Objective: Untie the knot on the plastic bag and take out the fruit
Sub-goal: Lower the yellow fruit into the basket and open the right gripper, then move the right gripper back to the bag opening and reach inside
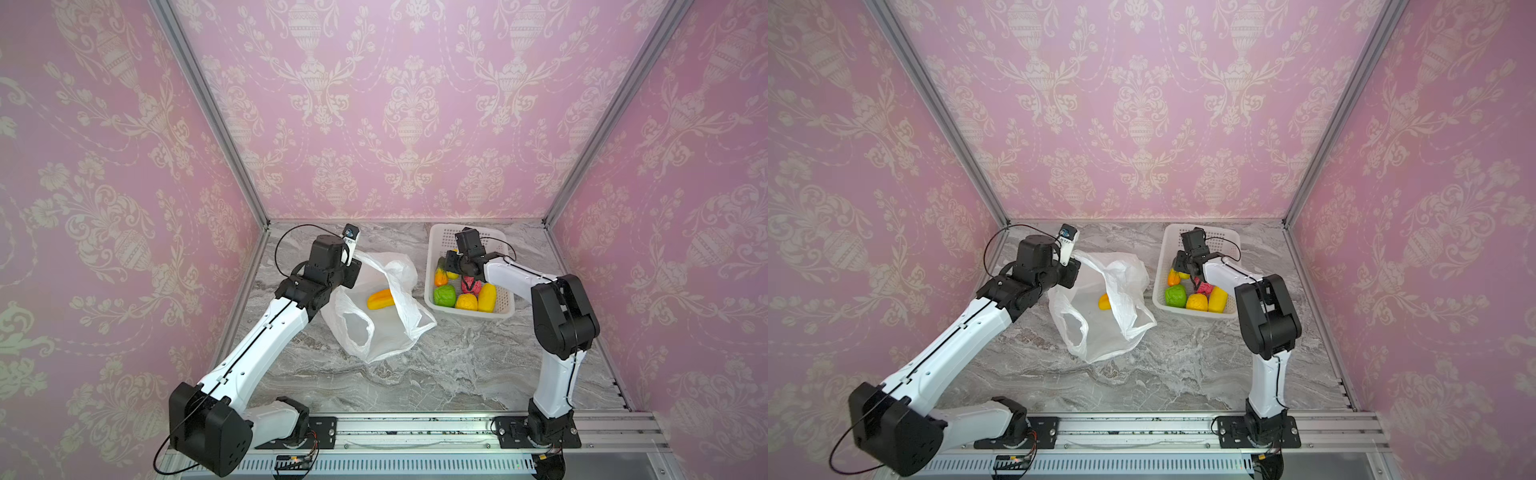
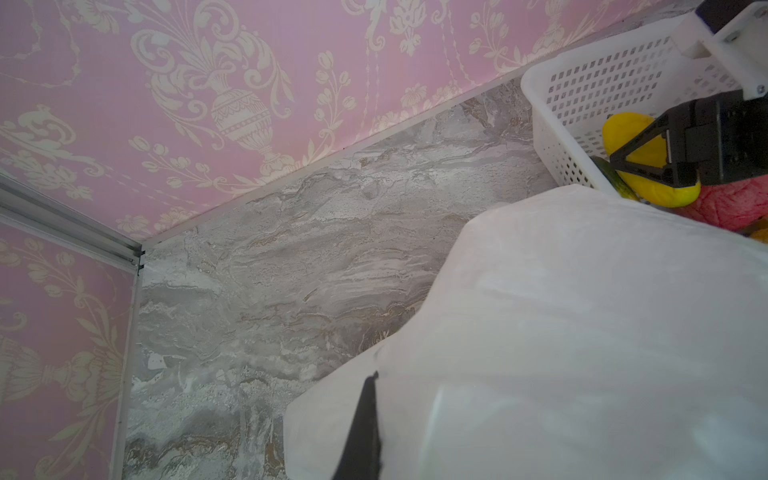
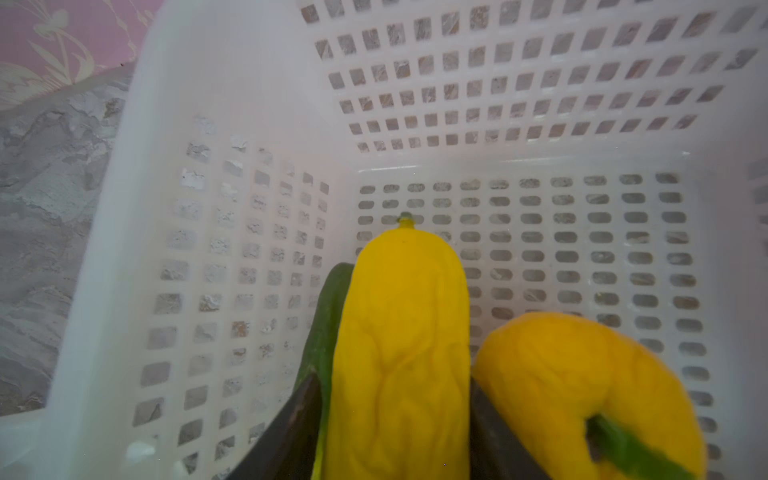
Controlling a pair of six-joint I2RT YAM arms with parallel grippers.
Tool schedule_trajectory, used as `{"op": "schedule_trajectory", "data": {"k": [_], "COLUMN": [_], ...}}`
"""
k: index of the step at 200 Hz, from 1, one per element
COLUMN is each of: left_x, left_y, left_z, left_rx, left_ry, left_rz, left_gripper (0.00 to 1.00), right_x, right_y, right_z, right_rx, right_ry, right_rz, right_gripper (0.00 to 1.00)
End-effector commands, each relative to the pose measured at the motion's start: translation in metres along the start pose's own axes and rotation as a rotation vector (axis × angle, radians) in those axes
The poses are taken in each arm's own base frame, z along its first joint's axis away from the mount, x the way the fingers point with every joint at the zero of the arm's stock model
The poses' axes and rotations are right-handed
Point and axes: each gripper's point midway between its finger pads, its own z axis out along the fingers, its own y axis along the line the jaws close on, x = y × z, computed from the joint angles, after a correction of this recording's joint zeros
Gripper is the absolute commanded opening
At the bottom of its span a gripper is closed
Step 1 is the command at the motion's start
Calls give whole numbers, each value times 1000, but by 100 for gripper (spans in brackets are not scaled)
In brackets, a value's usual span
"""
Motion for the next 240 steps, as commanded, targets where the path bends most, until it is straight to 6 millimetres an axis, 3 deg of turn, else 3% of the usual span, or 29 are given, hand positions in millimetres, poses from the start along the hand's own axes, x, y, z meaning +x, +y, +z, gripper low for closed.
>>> {"op": "schedule_trajectory", "data": {"k": [1,35,50,73,76,113,139,182,210,240], "left_x": [-7,-8,-7,-8,-8,-8,-8,-7,-8,-8], "left_y": [3,2,2,2,2,2,2,2,2,2], "left_z": [-8,-8,-8,-8,-8,-7,-8,-8,-8,-8], "left_rx": [7,8,8,8,8,12,11,8,10,8], "left_ry": [-17,-19,-18,-19,-19,-18,-19,-18,-17,-18], "left_rz": [-13,-15,-15,-15,-15,-14,-15,-13,-14,-13], "left_gripper": [4,4,4,4,4,4,4,4,4,4], "right_x": [-1,-6,-9,-20,-10,-13,-1,36,69,108], "right_y": [0,1,4,10,5,18,48,118,165,219], "right_z": [-2,-21,-38,-77,-76,-158,-216,-303,-330,-335], "right_rx": [19,-6,-37,-90,-83,-196,-315,-588,-724,-794], "right_ry": [5,-36,-60,-141,-127,-304,-430,-545,-547,-537], "right_rz": [-7,3,13,26,25,24,-52,-231,-324,-415], "right_gripper": [62,73,75,80,81,91,91,77,70,65]}}
